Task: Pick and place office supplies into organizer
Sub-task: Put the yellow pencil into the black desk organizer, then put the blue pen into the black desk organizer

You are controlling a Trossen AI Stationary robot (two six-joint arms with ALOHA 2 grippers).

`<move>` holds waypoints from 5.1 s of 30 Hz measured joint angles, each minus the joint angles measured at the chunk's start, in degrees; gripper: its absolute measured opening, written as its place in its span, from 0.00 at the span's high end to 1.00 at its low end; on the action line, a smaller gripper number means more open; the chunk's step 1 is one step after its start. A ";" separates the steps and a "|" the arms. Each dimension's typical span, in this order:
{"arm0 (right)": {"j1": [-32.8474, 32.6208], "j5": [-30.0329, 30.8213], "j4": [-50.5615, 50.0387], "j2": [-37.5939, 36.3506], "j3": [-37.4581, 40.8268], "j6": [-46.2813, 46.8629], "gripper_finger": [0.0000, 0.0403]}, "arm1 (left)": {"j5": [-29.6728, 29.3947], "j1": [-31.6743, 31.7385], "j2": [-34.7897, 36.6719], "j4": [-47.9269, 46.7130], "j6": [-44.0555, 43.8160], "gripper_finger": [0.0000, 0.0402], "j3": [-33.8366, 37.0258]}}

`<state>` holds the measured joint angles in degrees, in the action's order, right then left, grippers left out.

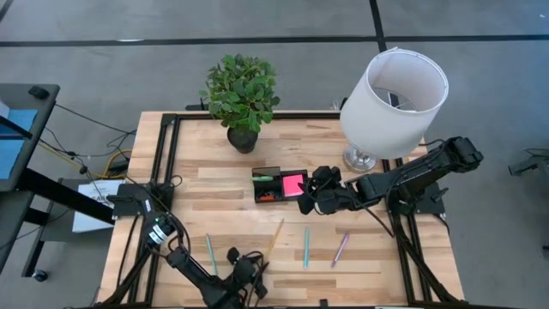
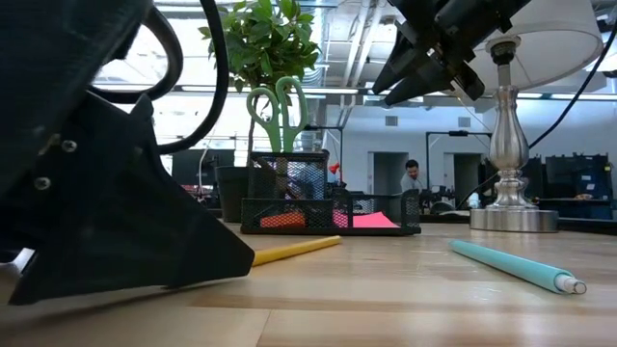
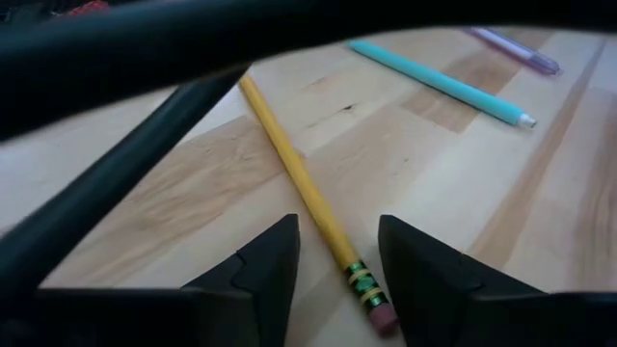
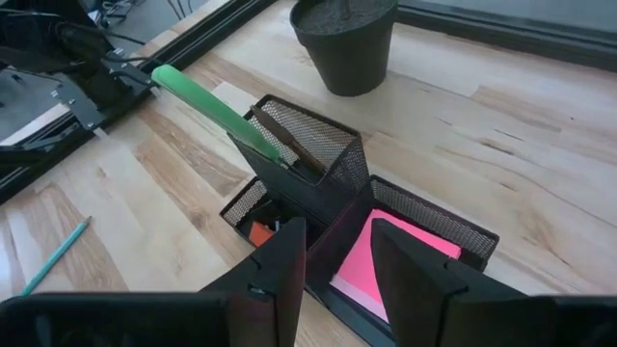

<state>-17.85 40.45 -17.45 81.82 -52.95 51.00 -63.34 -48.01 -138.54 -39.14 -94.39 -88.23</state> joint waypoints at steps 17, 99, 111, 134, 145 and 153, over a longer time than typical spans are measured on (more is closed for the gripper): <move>0.00 0.00 0.01 0.00 0.00 0.00 0.72 | 0.54 0.50 -0.11 -6.32 -2.03 0.95 0.22; -0.02 -0.02 0.35 0.02 -0.01 0.00 0.72 | 20.02 28.16 35.40 -50.99 73.24 0.98 -33.04; 0.00 -0.02 0.39 0.02 -0.02 0.00 0.72 | 29.83 31.41 40.87 -50.83 77.88 0.98 -16.24; -0.02 -0.02 0.40 0.02 -0.02 0.00 0.72 | 37.79 40.97 40.01 -39.24 99.68 0.98 -9.99; 0.00 -0.02 0.42 0.02 -0.02 0.00 0.72 | 43.22 45.73 38.84 -35.63 102.68 0.96 -10.00; -0.02 -0.02 0.67 0.01 0.00 0.00 0.72 | 42.87 46.72 33.78 -35.29 103.69 0.81 -10.03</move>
<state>-17.86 40.42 -16.79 81.83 -52.95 51.00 -20.47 -1.28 -104.76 -74.43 9.30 -98.26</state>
